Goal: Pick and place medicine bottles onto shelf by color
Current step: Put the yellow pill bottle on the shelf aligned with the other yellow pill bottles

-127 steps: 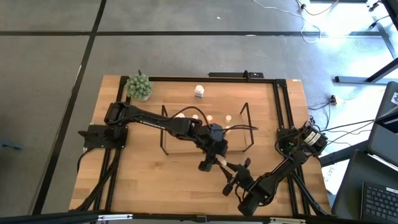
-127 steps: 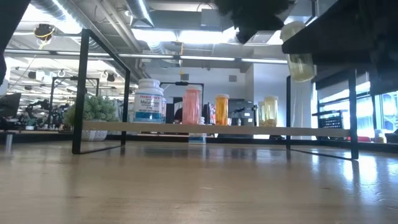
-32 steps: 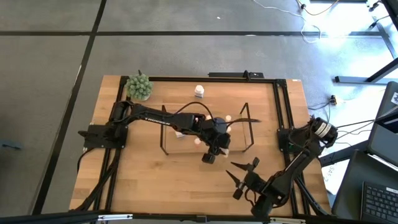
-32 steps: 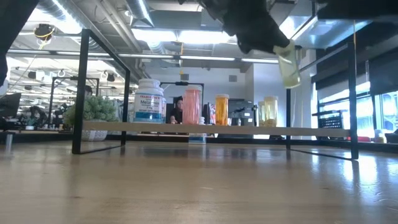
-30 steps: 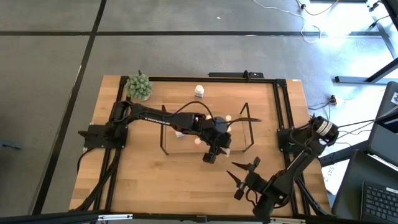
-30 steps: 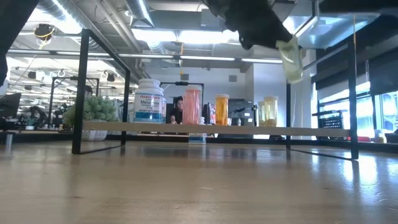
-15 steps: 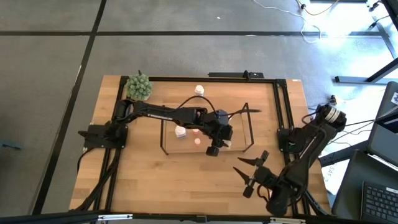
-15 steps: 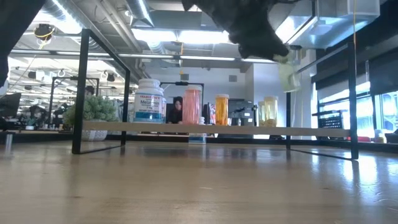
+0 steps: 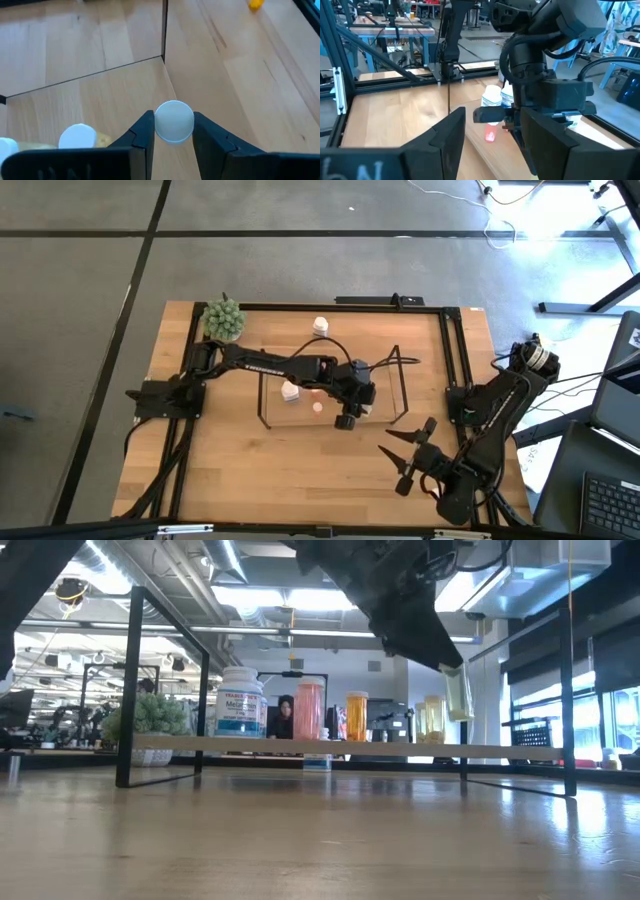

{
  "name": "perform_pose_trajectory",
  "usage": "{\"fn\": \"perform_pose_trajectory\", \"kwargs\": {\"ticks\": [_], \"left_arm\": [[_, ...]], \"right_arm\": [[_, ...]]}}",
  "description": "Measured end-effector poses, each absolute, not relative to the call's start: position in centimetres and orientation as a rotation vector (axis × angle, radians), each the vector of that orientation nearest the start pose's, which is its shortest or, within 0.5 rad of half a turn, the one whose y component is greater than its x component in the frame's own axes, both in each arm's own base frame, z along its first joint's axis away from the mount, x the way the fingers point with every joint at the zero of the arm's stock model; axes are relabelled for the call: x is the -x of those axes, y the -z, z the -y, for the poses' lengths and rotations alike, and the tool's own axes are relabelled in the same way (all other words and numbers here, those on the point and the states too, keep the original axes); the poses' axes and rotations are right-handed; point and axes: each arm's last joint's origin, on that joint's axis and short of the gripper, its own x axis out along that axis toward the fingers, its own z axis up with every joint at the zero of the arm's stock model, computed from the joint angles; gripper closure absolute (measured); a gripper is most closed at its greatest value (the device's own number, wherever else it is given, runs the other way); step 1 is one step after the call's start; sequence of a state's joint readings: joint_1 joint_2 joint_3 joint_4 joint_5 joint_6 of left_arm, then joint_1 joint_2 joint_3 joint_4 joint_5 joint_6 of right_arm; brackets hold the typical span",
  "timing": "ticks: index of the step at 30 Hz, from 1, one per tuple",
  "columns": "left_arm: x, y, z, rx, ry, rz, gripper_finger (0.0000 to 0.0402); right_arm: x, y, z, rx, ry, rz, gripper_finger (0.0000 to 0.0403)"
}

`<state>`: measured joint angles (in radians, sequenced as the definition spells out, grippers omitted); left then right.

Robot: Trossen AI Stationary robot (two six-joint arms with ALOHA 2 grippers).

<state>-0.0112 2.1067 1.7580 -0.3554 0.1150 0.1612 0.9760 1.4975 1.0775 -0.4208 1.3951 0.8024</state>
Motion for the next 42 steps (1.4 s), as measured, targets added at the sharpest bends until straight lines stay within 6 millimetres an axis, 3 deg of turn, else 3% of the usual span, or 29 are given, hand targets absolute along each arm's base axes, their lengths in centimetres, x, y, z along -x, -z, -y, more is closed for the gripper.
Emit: {"fn": "perform_pose_trajectory", "kwargs": {"ticks": [10,19,42], "left_arm": [[-48.4,-22.1,0.9,-0.118,0.168,-0.739,0.0312],[-48.4,-22.1,0.8,-0.122,0.158,-0.742,0.031],[-48.4,-21.8,0.6,-0.118,0.074,-0.764,0.0262]], "right_arm": [[-19.1,-26.8,-23.1,-0.012,0.473,-0.132,0.021],[-19.1,-26.8,-23.1,-0.013,0.473,-0.131,0.021],[-19.1,-26.8,-23.1,-0.013,0.473,-0.131,0.021]]}}
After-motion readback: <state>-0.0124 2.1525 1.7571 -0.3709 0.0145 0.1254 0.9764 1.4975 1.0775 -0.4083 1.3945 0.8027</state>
